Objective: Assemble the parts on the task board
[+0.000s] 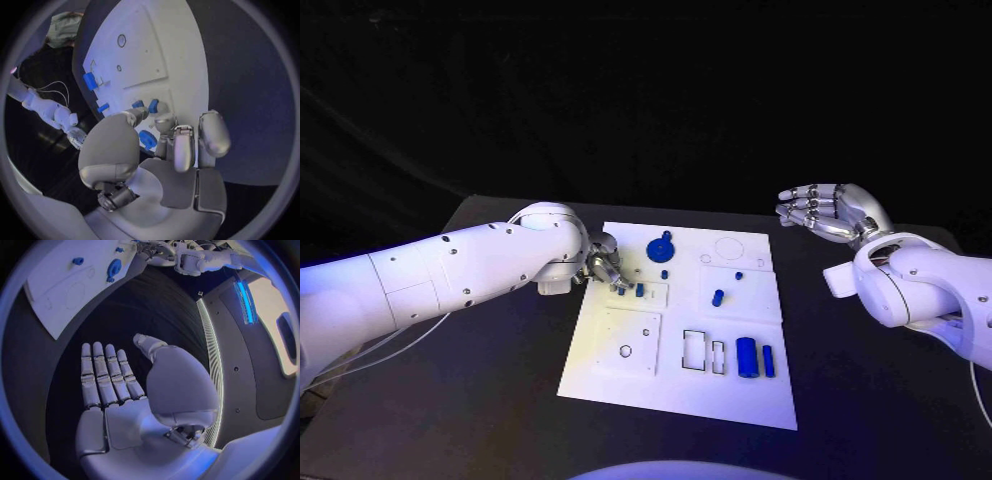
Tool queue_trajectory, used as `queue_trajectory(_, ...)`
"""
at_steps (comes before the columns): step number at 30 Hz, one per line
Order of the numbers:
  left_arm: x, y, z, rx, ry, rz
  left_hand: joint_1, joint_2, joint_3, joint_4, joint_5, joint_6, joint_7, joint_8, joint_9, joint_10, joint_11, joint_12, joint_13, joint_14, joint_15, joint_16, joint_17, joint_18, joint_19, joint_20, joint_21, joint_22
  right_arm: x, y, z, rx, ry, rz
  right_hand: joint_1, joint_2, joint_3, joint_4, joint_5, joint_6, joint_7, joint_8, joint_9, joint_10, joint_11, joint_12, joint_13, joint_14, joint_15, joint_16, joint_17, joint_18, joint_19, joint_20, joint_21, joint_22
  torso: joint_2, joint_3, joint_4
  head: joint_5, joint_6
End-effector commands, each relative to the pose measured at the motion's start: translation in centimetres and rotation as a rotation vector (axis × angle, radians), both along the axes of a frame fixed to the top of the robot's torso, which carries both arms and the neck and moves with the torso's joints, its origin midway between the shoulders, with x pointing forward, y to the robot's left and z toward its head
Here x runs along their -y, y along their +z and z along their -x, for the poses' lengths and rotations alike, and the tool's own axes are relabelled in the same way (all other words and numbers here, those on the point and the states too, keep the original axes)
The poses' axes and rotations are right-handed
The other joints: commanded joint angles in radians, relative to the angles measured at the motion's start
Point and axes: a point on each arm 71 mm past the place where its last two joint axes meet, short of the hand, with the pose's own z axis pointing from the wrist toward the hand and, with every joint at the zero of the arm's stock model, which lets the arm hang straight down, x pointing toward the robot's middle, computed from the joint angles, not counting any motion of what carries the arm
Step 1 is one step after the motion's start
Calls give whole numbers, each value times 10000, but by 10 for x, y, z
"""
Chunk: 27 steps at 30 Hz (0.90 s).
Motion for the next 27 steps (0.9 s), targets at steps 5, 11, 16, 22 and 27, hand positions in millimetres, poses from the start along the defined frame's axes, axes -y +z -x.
queue_trajectory(5, 2, 1, -1, 290, 331, 481, -471, 95, -500, 11, -435, 57, -10, -55, -45, 30, -22, -8, -56, 892, -73, 28, 2125, -155, 79, 6, 20, -1, -2, 0, 0, 2, 203, -26, -91, 29, -44, 4, 6, 87, 765, 46, -14, 94, 7, 62, -8, 76, 2, -66, -8, 63, 45, -7, -41, -8, 9, -2, -8, -23, 41)
queue_trajectory(11, 1, 5, -1, 764, 752, 978, -650, 110, -735, 22, -647, -13, 0, -82, -60, -79, -15, -130, -257, 861, -74, -19, 2008, -137, 50, 0, -32, -89, -2, -1, 0, -4, 195, -27, -102, 28, -53, 12, 5, 88, 765, 48, -17, 96, 7, 65, -15, 75, 3, -68, -14, 62, 45, -7, -45, -15, 11, -2, -8, -77, 50)
queue_trajectory(16, 1, 10, -1, 1166, 981, 1269, -671, 118, -759, 23, -663, -20, 1, -82, -61, -101, -14, -158, -308, 852, -75, -33, 1972, -133, 44, 0, -43, -109, -2, -1, 1, -4, 190, -28, -102, 28, -53, 12, 5, 88, 765, 48, -17, 96, 7, 65, -15, 75, 3, -68, -14, 62, 45, -7, -45, -15, 11, -7, 10, -107, 43)
queue_trajectory(22, 2, 18, -2, 1862, 1181, 1505, -537, 233, -783, 3, -595, -177, 38, -120, -67, -356, 17, -428, -745, 786, -58, -138, 1720, -73, -76, 6, -233, -440, -1, -1, 1, 4, 177, -26, -102, 28, -53, 12, 5, 88, 765, 48, -17, 96, 7, 65, -15, 75, 3, -68, -14, 62, 45, -7, -45, -15, -4, -9, 12, -151, 85)
queue_trajectory(27, 8, 25, -3, 2518, 1088, 2157, -87, 278, -797, -3, -512, -585, 186, -211, -117, -1061, 148, -1138, -1866, 677, 41, -321, 1331, 51, -372, 76, -705, -1186, -1, -1, 1, 9, 164, -23, -102, 28, -53, 12, 5, 88, 765, 48, -17, 96, 7, 65, -15, 75, 3, -68, -14, 62, 45, -7, -45, -15, 5, -11, 7, -212, 119)
